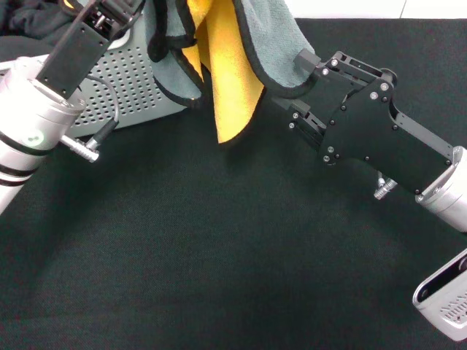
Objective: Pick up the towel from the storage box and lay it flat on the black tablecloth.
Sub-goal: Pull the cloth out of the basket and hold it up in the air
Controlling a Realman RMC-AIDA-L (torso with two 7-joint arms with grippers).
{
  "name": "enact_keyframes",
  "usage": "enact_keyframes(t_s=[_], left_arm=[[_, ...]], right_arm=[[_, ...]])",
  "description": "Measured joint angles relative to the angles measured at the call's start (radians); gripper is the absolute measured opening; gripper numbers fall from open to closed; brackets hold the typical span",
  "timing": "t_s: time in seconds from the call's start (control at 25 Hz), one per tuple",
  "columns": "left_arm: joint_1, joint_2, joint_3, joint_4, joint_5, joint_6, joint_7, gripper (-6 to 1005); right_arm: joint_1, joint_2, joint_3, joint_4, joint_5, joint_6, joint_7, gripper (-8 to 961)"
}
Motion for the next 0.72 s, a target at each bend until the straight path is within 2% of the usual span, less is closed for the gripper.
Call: enact_keyframes(t_s=[0.32,0.52,0.72], left_arm=[[0.007,0.001,0.0,0.0,-0.02,0.0,0.005,20],[0.006,0.002,0.0,0.0,-0.02,0.0,0.005,20],[0.005,0.002,0.0,0.0,-0.02,0.0,0.001,20]], right_arm=[[-0.017,0.0,-0.005,-0.009,0.001,-0.008,-0.028,418],[-0.018,0.0,-0.007,-0.01,0.02,-0.006,-0.028,351],[-0.013,0.0,-0.005,-0.008,0.035,-0.003,-0.028,329]])
